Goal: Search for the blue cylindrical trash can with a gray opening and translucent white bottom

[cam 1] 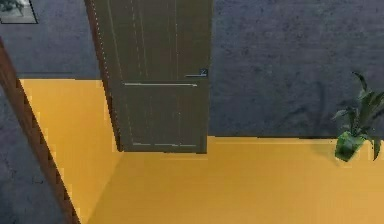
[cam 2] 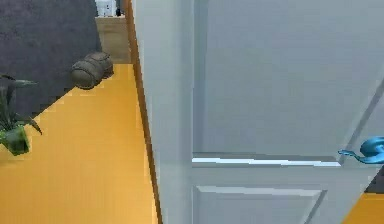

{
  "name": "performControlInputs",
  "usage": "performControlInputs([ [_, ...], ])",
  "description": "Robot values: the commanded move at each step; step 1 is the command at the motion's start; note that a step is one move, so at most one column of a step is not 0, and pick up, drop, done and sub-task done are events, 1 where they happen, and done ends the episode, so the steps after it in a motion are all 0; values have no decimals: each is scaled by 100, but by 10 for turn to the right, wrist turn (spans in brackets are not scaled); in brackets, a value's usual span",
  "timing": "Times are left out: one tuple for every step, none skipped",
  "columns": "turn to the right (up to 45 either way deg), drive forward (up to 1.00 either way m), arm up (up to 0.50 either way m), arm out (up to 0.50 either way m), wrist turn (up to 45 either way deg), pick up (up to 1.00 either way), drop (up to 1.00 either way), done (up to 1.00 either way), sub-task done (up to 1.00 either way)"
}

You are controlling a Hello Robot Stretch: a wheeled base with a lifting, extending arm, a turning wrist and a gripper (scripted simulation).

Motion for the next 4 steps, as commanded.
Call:
performControlInputs([
  [0, 15, 0, 0, 0, 0, 0, 0, 0],
  [-120, 0, 0, 0, 0, 0, 0, 0, 0],
  [0, 100, 0, 0, 0, 0, 0, 0, 0],
  [-120, 0, 0, 0, 0, 0, 0, 0, 0],
])
